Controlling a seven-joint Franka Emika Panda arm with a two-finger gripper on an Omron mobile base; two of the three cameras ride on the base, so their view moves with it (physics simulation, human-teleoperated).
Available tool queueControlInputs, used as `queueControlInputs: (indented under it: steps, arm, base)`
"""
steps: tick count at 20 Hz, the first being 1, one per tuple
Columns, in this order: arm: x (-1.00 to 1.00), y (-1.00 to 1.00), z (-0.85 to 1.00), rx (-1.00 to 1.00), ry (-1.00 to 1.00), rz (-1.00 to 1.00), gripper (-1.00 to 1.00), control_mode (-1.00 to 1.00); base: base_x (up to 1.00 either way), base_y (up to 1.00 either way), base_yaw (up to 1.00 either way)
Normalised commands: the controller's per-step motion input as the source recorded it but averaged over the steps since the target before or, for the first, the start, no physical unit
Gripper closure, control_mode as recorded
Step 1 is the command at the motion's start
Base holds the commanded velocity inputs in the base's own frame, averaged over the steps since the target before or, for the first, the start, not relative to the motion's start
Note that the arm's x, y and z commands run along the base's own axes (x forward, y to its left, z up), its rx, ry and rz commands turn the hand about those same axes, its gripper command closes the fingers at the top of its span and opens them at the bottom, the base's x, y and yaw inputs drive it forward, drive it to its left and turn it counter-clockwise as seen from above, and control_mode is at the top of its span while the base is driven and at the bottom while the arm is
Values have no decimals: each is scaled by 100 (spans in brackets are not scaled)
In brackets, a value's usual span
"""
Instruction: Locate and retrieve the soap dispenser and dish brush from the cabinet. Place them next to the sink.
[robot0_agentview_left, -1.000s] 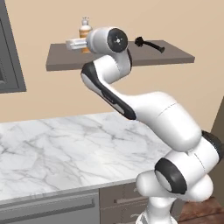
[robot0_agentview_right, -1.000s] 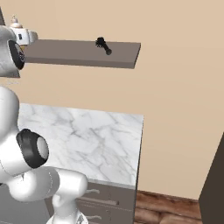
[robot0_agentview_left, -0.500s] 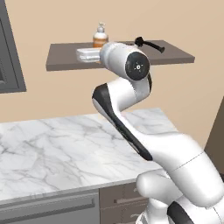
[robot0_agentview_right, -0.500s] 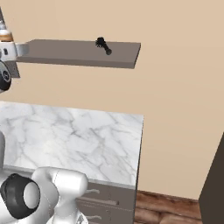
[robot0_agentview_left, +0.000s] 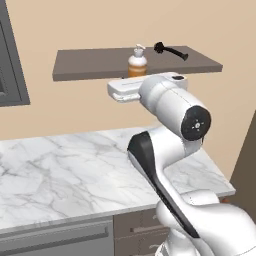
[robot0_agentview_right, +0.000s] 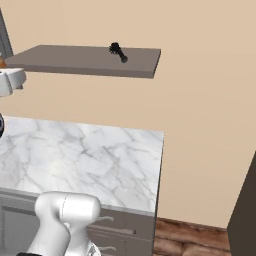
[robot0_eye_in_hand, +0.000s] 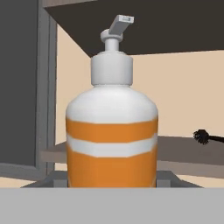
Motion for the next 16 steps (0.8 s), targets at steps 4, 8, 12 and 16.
queueControlInputs:
  steps: [4, 8, 12, 16]
  arm:
    - [-85, -19, -42, -4, 1, 0, 100, -100]
    - [-52, -20, -27, -1, 1, 0, 100, -100]
    - [-11, -2, 0, 0, 0, 0, 100, -100]
    - [-2, 0, 0, 0, 0, 0, 100, -100]
  base:
    - [0, 0, 0]
    - [0, 0, 0]
    - [0, 0, 0]
    - [0, 0, 0]
